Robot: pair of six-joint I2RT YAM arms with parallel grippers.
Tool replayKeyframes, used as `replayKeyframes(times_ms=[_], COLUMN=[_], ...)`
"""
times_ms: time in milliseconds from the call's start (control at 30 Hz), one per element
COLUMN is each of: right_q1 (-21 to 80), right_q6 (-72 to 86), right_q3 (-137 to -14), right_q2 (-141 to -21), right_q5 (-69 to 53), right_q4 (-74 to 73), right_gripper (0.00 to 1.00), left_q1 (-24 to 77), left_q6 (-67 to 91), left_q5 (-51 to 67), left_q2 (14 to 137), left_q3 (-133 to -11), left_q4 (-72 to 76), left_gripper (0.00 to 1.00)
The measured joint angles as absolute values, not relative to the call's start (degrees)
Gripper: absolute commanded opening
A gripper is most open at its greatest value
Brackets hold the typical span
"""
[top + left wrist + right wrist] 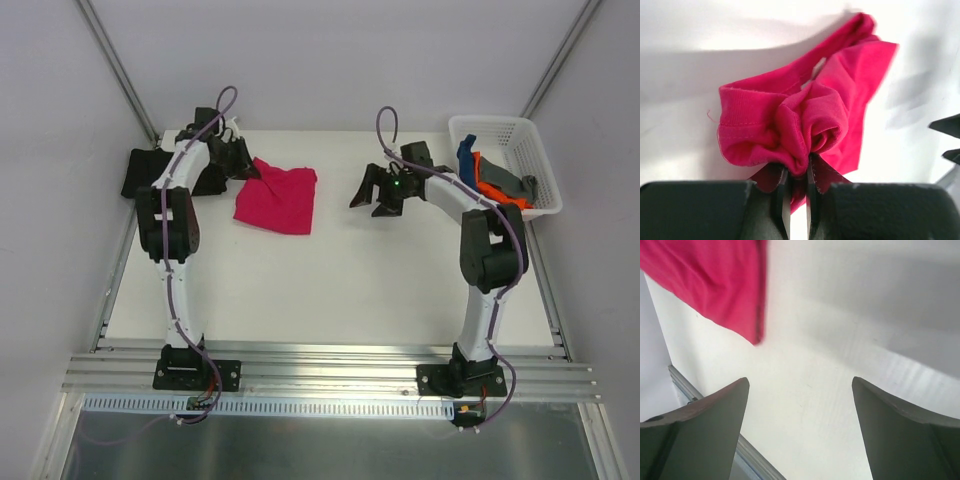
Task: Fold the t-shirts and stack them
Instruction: Neatly place the folded tshirt to the corner
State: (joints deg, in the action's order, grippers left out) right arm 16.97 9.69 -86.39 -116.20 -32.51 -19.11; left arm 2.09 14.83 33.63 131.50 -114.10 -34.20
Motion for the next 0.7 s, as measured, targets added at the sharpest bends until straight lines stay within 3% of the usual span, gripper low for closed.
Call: replayKeyframes(times_ms=[367, 700], right_q1=[15.2, 15.5], right_q6=[6.7, 6.6], right_q3=[-79.7, -79.6], right_q2=[-109.9, -109.3], right_q5=[-30.9, -30.8], right_q4=[-20.1, -19.9], right_gripper=[0.89, 0.89], left_q1=[-2.8, -15.3], left_q6=[8.3, 4.0], left_q5=[29.5, 26.5], left_q2=[117.3, 112.1], left_q3=[-105.6, -98.2], left_q4=[-38.5, -47.2], left_gripper=[0.0, 0.0])
